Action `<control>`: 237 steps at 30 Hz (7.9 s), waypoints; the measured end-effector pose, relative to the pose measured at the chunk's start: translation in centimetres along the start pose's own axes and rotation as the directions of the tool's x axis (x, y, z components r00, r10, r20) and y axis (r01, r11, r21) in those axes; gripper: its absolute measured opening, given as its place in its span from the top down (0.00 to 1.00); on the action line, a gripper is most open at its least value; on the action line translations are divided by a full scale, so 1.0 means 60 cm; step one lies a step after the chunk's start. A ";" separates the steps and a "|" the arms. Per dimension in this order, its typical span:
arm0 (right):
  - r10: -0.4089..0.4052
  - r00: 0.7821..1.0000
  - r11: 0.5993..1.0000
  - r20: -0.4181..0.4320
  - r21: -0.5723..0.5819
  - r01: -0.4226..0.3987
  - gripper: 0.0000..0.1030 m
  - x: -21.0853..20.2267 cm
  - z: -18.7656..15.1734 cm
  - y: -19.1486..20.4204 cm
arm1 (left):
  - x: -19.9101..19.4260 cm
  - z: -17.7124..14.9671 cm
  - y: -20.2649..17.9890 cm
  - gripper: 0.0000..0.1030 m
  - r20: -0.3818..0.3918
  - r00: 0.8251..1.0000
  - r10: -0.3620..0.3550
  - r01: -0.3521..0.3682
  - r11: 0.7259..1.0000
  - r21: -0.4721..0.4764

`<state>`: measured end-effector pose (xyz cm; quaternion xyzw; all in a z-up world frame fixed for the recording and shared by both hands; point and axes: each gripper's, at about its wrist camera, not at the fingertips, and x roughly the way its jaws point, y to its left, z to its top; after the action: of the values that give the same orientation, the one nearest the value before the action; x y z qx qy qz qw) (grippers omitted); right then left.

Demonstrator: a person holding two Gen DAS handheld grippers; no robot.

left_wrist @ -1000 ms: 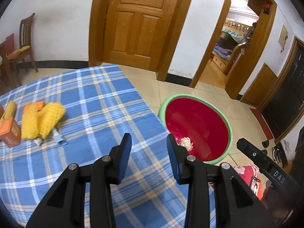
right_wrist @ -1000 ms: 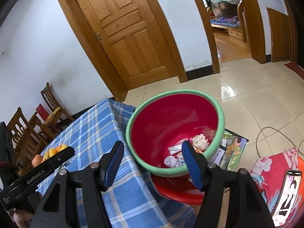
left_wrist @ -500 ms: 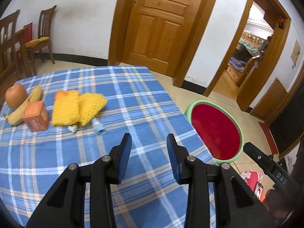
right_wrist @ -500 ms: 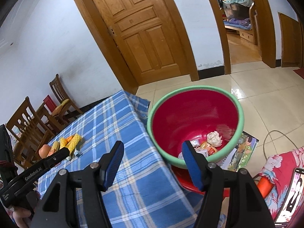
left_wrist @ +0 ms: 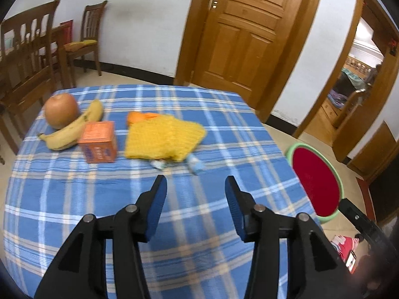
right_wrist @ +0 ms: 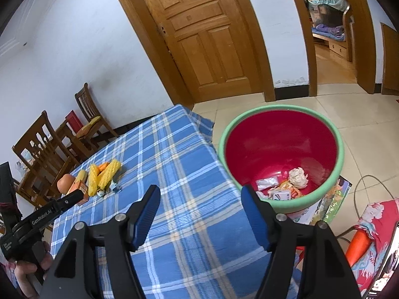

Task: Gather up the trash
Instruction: 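Move both grippers back over the table toward the remaining items, then close the left gripper around the orange box, then grasp the yellow foam net with the right gripper while the left holds the box, then carry the orange box and foam net over the red bin, then open both grippers to drop the orange box and foam net into the bin, then move both grippers back toward the table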

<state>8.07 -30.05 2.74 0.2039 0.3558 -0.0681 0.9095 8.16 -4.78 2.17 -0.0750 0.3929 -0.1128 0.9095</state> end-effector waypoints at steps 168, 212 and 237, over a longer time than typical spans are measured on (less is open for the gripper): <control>0.076 0.986 0.983 0.146 0.153 -0.099 0.89 -0.038 0.045 -0.112 | 0.018 -0.005 -0.223 0.51 -0.015 0.986 -0.165 0.164 0.965 0.202; -0.130 0.990 0.952 0.046 0.285 0.111 0.82 0.027 0.060 -0.272 | 0.213 -0.049 -0.451 0.43 -0.248 0.942 -0.224 0.304 0.884 0.356; -0.069 0.990 0.966 0.122 0.255 0.036 0.63 -0.019 0.057 -0.208 | 0.125 -0.017 -0.358 0.43 -0.142 0.962 -0.233 0.267 0.912 0.311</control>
<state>5.99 -42.82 1.77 0.3035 0.2895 -0.1499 0.8953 9.28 -27.48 1.08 0.0331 0.4015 -0.2957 0.8662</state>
